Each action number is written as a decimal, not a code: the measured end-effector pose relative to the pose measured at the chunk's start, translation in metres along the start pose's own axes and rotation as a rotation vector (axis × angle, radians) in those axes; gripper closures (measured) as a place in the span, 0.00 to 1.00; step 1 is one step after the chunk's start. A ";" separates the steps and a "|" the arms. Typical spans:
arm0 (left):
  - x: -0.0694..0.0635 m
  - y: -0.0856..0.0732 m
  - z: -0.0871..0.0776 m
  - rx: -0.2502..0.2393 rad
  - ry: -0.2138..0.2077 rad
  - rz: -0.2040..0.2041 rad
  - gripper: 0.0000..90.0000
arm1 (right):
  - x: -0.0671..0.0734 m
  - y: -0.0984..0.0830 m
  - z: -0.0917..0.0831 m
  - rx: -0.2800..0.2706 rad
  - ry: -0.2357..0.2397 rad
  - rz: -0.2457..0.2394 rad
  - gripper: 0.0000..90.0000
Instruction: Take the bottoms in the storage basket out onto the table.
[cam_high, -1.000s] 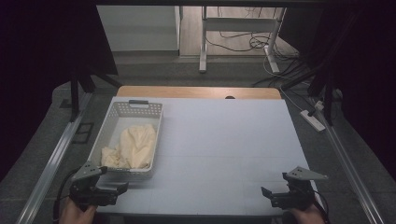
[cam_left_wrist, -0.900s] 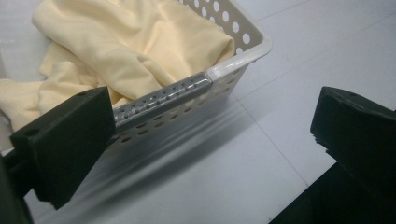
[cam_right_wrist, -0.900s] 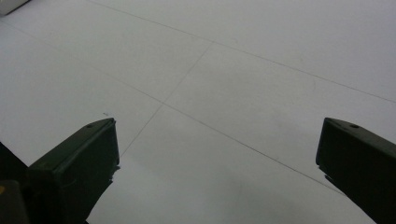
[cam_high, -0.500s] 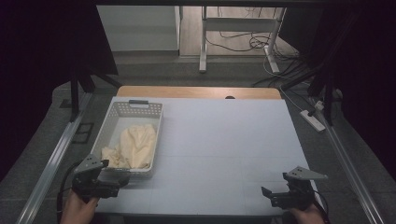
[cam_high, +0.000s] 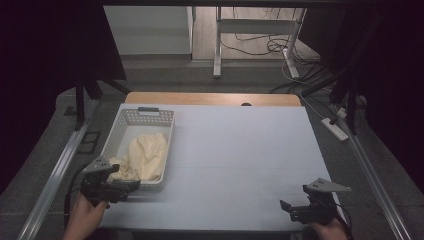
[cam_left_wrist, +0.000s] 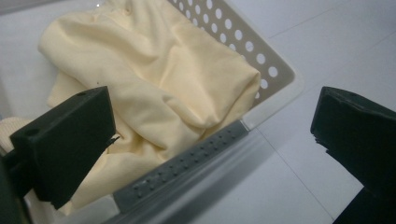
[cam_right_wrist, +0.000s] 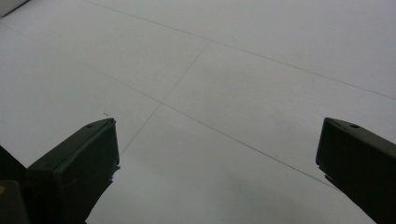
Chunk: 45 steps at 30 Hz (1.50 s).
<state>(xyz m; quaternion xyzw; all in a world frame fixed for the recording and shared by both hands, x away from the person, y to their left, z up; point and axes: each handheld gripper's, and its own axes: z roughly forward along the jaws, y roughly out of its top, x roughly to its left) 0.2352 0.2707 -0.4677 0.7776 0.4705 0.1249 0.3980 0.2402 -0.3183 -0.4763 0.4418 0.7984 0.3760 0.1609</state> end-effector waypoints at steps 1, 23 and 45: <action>0.002 0.000 0.001 0.002 -0.003 -0.007 0.00 | 0.000 0.000 0.000 0.000 0.000 0.000 0.00; 0.024 0.028 0.020 0.089 0.020 -0.048 0.00 | 0.000 0.000 0.001 0.011 0.003 -0.007 0.00; 0.049 0.065 0.050 0.222 0.008 -0.015 0.00 | 0.002 0.001 0.003 0.028 0.000 -0.019 0.00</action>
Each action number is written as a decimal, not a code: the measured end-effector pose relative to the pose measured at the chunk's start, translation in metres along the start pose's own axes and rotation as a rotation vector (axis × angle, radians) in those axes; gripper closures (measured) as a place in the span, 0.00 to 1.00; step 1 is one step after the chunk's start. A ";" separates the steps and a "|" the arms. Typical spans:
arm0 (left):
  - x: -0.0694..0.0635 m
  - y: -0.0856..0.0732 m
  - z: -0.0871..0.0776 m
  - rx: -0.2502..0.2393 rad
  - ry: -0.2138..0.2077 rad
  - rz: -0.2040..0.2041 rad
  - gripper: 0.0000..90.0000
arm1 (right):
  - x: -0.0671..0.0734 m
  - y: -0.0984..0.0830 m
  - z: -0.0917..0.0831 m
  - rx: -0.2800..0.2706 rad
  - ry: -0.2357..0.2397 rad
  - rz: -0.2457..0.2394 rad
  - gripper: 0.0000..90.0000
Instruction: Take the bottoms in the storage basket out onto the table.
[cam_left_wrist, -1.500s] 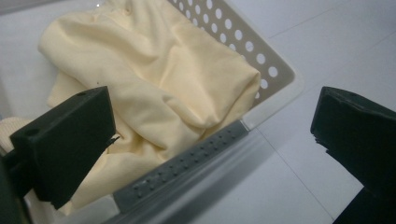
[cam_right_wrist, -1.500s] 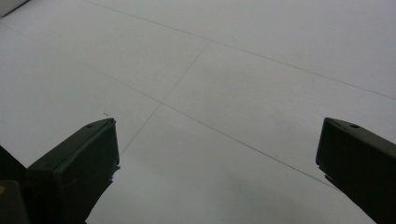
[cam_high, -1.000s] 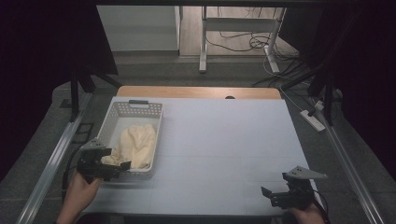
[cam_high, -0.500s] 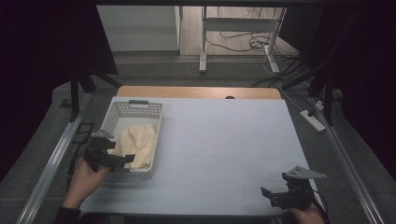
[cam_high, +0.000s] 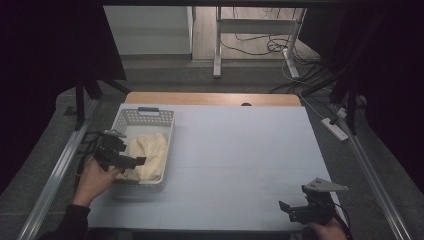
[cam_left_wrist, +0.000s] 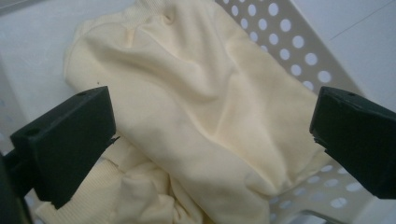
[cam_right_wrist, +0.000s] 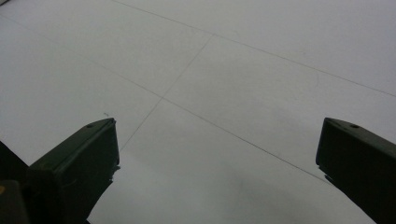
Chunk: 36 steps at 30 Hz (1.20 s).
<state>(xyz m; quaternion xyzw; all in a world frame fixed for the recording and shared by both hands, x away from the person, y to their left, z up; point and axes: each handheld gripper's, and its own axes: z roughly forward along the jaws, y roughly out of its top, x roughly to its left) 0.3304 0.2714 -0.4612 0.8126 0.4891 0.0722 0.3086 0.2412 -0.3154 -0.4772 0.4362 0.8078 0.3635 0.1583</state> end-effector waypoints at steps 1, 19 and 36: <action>0.002 0.002 0.002 0.009 0.002 0.003 0.00 | 0.000 0.000 0.000 -0.001 0.001 0.001 0.00; 0.016 0.023 0.041 0.192 0.012 0.018 0.00 | 0.000 0.000 0.000 -0.002 0.008 -0.004 0.00; 0.014 0.027 0.076 0.328 0.054 0.095 0.00 | 0.000 0.000 0.000 -0.001 0.010 -0.007 0.00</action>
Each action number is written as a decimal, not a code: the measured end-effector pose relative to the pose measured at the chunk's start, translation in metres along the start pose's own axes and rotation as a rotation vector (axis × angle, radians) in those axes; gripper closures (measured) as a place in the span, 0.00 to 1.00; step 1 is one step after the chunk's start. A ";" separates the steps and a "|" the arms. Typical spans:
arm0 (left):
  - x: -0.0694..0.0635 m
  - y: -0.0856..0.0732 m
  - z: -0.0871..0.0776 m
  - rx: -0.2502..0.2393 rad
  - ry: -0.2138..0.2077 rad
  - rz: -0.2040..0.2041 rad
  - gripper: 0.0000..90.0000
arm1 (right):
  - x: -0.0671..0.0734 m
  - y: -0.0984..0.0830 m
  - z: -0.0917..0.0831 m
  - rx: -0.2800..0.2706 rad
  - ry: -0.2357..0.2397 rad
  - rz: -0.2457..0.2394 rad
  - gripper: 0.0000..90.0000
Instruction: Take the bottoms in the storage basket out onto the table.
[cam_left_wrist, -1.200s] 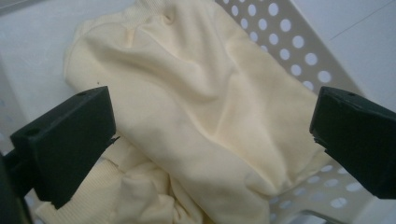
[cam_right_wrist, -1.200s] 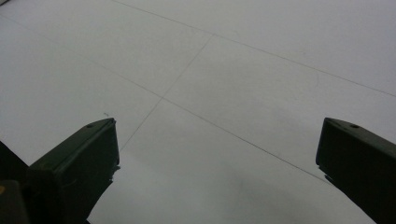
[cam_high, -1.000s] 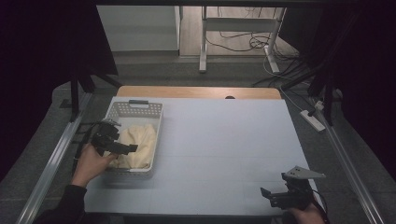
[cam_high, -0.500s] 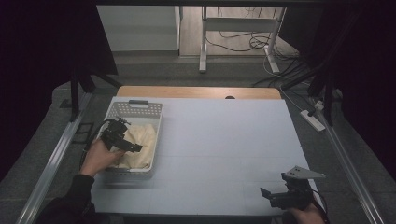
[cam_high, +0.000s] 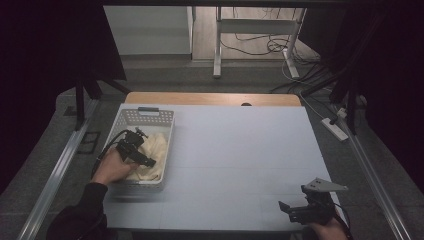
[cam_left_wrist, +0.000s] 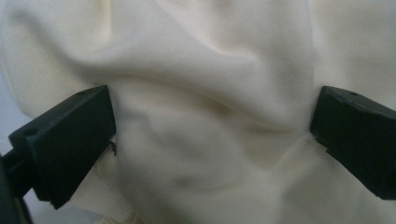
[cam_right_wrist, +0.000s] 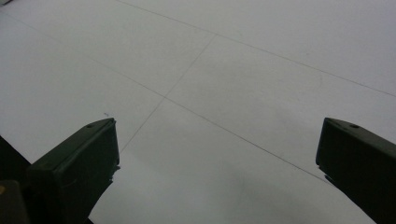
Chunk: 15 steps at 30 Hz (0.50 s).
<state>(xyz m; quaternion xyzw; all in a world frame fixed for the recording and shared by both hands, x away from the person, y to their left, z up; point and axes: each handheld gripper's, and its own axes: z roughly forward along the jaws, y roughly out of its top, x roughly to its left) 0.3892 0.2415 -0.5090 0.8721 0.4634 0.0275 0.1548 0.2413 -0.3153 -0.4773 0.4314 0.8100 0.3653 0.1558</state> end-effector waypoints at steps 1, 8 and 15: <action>-0.001 0.001 0.001 0.006 0.006 0.008 0.00 | 0.000 0.000 0.000 0.001 0.000 -0.001 0.00; -0.005 0.006 0.005 0.036 0.039 0.018 0.00 | 0.001 0.000 0.000 0.003 0.001 -0.003 0.00; -0.009 -0.002 0.002 -0.029 0.050 0.067 0.16 | 0.001 0.000 0.001 0.007 -0.001 -0.011 0.00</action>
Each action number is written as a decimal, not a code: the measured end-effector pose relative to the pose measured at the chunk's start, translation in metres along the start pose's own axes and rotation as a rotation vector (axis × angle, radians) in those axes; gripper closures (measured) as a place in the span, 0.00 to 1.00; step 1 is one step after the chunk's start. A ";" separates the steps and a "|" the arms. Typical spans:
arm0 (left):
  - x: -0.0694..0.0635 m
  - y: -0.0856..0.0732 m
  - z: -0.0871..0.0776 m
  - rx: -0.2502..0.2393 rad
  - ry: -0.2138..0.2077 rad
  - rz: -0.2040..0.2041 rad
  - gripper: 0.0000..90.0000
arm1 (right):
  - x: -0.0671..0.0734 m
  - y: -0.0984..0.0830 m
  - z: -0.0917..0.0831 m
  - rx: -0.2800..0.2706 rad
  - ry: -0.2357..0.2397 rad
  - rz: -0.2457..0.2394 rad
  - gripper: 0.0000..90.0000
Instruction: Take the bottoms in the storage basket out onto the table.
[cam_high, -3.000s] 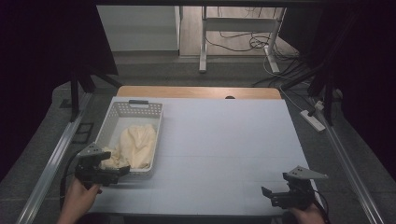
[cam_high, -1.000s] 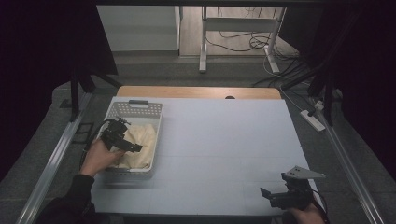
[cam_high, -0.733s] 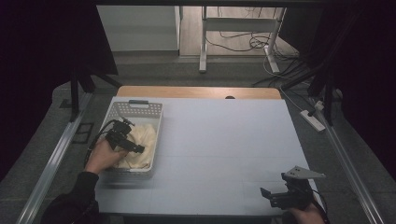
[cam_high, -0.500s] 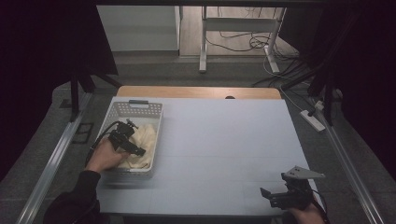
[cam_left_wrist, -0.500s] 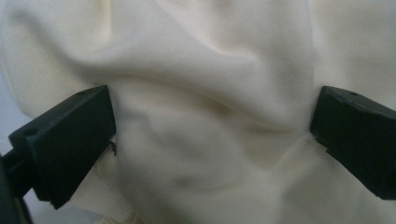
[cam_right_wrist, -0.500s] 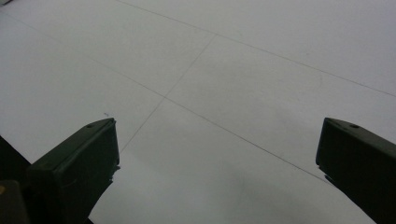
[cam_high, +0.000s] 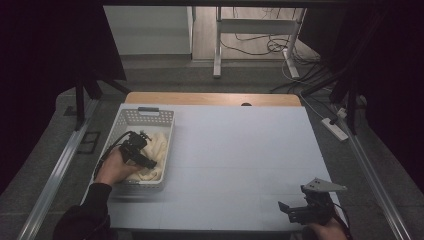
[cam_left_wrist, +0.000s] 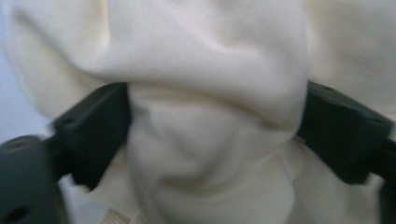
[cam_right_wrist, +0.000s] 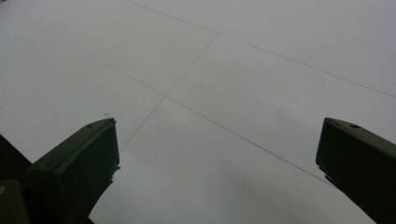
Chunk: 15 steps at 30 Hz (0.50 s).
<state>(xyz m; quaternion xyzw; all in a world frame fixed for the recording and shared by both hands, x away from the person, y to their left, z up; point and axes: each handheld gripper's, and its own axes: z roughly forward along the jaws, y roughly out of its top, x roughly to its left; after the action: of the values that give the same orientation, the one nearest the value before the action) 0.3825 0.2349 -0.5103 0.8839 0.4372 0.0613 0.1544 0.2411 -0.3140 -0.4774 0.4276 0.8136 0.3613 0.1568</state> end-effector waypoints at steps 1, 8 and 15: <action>-0.001 -0.001 -0.001 -0.016 0.000 0.011 0.21 | 0.000 0.000 0.000 -0.001 0.000 0.000 0.00; -0.005 0.000 -0.006 -0.024 0.013 0.029 0.62 | 0.000 0.000 0.000 0.002 0.001 0.002 0.00; -0.002 0.002 -0.012 -0.037 0.001 0.007 0.78 | -0.001 0.000 0.000 0.001 0.004 0.005 0.00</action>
<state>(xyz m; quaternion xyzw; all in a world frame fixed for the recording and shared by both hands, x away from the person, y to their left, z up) 0.3797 0.2348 -0.4986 0.8823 0.4330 0.0705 0.1705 0.2417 -0.3144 -0.4776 0.4289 0.8131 0.3621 0.1543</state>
